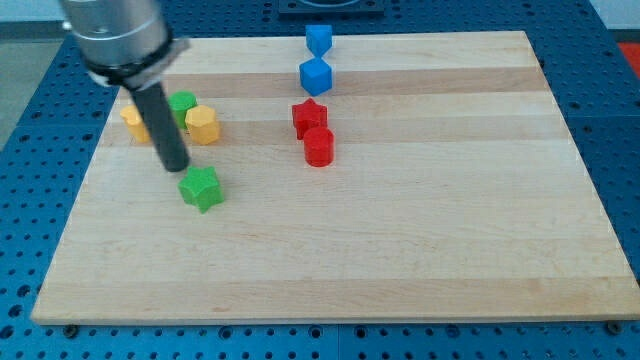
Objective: Slide the green star towards the red circle
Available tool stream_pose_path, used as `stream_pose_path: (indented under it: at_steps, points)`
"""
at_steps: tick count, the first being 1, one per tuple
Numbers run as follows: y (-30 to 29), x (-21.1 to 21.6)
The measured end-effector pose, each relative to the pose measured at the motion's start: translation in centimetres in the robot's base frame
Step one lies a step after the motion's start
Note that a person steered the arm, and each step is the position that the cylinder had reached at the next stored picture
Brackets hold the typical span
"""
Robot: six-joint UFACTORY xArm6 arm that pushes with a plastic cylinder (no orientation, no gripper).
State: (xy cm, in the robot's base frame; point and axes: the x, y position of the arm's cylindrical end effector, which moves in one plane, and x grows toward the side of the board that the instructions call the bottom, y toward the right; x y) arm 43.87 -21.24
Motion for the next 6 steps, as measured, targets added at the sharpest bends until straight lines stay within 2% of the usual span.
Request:
stream_pose_path:
  at_steps: [1, 2, 3, 4, 5, 6]
  points:
    - [-0.5, 3.0]
    - [6.1, 2.6]
    - [8.4, 2.9]
    - [7.4, 8.5]
    - [10.3, 8.8]
    - [12.3, 6.0]
